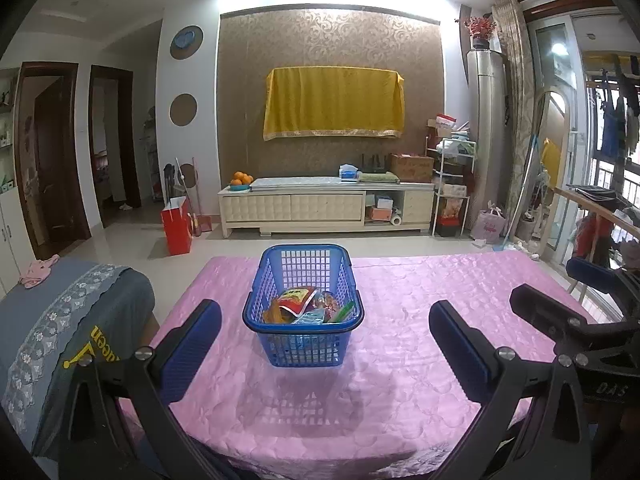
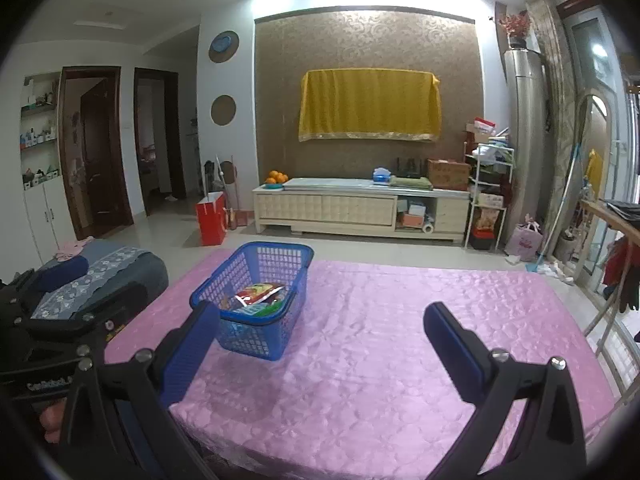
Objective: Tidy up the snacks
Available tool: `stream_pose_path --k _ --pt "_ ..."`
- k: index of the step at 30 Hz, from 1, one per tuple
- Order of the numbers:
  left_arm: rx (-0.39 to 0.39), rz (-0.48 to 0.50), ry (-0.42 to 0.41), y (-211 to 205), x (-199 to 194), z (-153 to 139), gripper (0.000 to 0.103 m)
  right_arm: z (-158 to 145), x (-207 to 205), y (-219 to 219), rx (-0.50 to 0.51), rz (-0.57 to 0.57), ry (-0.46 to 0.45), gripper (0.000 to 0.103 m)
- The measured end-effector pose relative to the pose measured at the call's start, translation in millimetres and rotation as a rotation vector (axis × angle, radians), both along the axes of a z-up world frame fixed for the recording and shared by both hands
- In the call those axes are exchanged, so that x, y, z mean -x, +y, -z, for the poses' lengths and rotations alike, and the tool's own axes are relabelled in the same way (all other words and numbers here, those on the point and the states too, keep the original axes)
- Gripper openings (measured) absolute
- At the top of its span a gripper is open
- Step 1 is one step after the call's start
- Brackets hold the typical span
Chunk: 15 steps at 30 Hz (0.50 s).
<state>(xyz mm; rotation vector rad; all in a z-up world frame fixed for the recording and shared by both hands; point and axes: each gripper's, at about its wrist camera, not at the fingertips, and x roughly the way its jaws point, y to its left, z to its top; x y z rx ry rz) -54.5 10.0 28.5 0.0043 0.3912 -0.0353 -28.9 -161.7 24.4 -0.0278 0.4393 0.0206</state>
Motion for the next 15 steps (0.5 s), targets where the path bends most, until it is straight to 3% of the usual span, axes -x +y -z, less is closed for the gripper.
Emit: stream_pose_path --k 15 --pt "0.005 -0.004 0.016 0.0 0.4 -0.1 0.103 5.2 -7.0 -1.4 -0.009 -0.006 0.043 0.103"
